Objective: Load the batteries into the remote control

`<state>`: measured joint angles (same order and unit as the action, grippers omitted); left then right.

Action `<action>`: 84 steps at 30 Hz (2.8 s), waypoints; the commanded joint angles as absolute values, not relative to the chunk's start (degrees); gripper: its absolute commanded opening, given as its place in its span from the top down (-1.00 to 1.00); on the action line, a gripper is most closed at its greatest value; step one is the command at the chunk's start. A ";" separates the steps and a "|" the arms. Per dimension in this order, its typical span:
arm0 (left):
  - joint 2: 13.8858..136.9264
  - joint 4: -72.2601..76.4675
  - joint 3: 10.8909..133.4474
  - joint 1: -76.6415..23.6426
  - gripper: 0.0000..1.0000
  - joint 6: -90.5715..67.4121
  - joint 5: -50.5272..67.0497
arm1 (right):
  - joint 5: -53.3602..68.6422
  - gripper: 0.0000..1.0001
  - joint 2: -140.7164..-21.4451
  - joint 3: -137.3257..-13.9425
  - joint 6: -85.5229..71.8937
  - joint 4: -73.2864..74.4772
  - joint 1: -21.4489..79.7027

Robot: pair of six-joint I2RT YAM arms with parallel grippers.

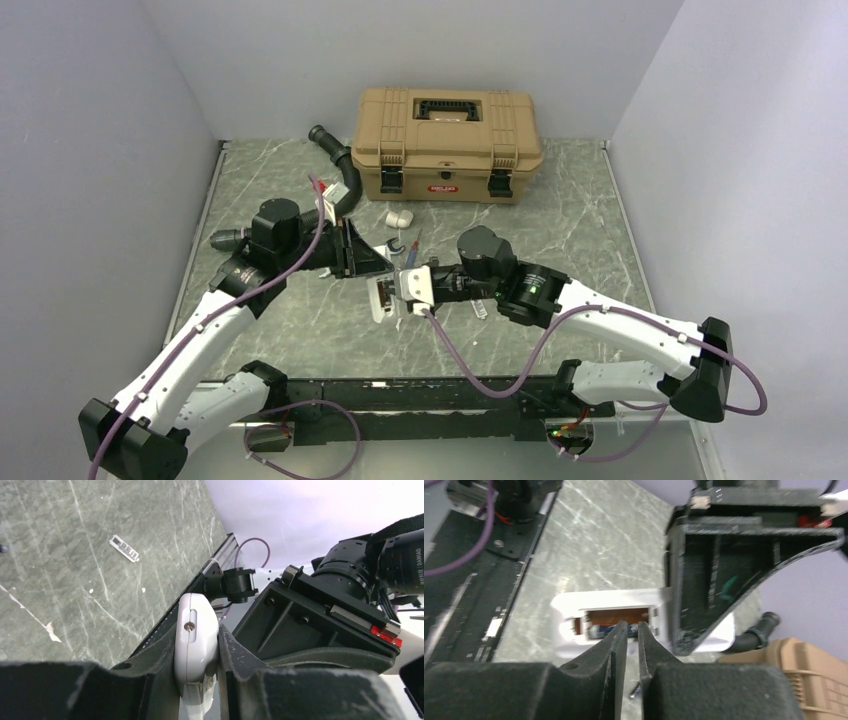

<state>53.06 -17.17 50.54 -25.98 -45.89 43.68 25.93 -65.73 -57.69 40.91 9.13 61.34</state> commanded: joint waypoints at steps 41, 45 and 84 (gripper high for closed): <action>43.40 -15.45 51.58 -26.02 1.00 -34.94 28.05 | 1.71 -0.18 -61.32 -51.74 -14.88 -16.61 61.61; 43.34 -15.30 51.76 -25.99 1.00 -34.98 28.29 | 3.12 -0.19 -62.87 -52.44 -15.26 -16.29 61.57; 43.45 -15.29 52.25 -26.03 1.00 -35.16 28.91 | 2.90 0.00 -69.59 -55.09 -15.47 -13.36 61.60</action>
